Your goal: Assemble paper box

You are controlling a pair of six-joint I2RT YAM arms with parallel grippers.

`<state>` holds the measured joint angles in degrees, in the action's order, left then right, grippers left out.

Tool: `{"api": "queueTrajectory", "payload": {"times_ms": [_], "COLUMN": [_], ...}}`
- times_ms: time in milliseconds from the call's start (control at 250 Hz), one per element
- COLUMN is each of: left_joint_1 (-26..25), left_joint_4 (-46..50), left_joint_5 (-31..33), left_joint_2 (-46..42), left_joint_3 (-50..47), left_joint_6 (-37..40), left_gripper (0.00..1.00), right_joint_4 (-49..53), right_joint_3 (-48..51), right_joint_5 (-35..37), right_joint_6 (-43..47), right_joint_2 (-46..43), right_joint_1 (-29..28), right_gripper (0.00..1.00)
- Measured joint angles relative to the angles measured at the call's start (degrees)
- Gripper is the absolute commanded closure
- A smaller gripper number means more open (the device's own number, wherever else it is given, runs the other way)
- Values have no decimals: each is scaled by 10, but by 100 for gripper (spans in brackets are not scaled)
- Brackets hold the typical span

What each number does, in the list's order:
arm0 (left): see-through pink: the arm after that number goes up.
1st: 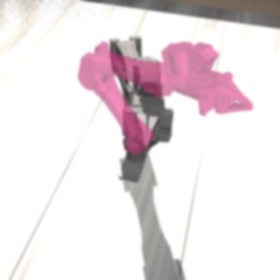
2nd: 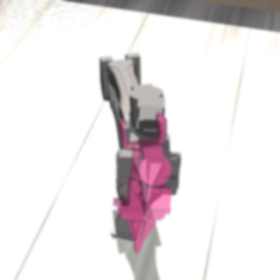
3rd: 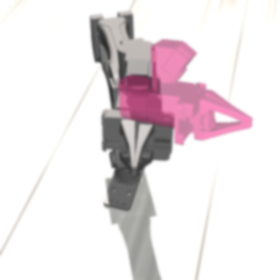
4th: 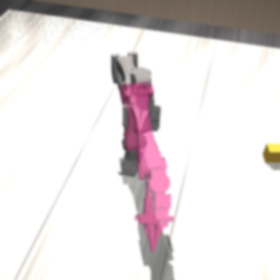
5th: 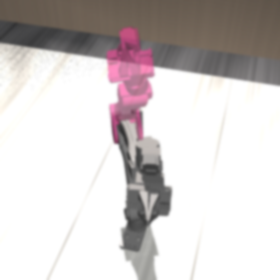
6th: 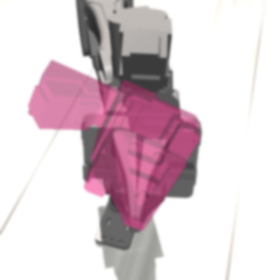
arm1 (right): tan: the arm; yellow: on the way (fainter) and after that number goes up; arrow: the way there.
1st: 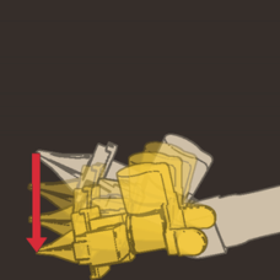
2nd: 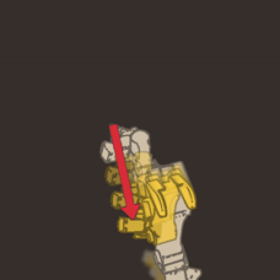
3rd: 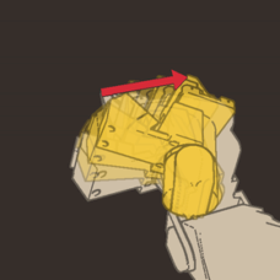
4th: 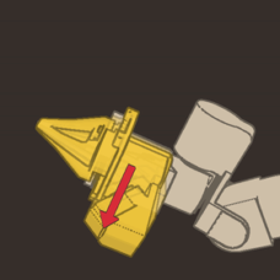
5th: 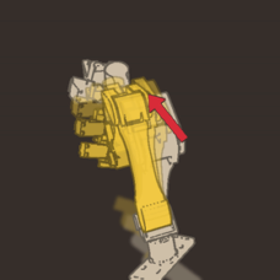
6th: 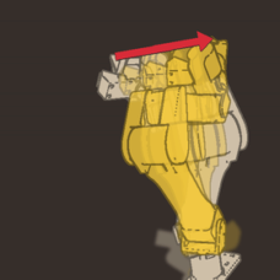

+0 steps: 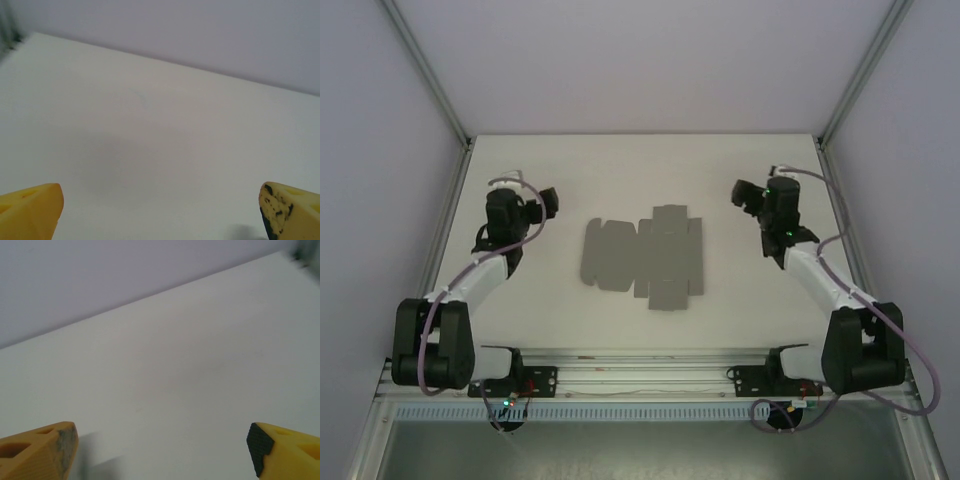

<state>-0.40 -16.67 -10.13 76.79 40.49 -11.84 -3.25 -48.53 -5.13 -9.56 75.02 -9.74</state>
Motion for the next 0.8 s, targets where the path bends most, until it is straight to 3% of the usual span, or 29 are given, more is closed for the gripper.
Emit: {"api": "queueTrajectory", "payload": {"times_ms": [40,164,300,556,803], "left_joint_1": [-12,-50,-60,-60,-86], "left_joint_4": [20,63,80,83,98], "left_joint_5": [-21,-78,-141,-232,-272], "left_joint_2": [14,49,86,121,171], "left_joint_3": [13,19,18,18,19], "left_joint_6": [-9,-41,-73,-95,-91], "left_gripper": [0,0,0,0,2], "right_joint_4": [22,70,106,154,125], "right_joint_3": [-19,-70,-108,-112,-106], "right_joint_5": [-23,-109,-185,-189,-183], "right_joint_6": [-11,-51,-86,-113,-115], "right_joint_2": [16,100,198,273,292], "right_joint_1": [-26,-98,-128,-132,-131], "right_gripper": [20,46,55,57,58]}}
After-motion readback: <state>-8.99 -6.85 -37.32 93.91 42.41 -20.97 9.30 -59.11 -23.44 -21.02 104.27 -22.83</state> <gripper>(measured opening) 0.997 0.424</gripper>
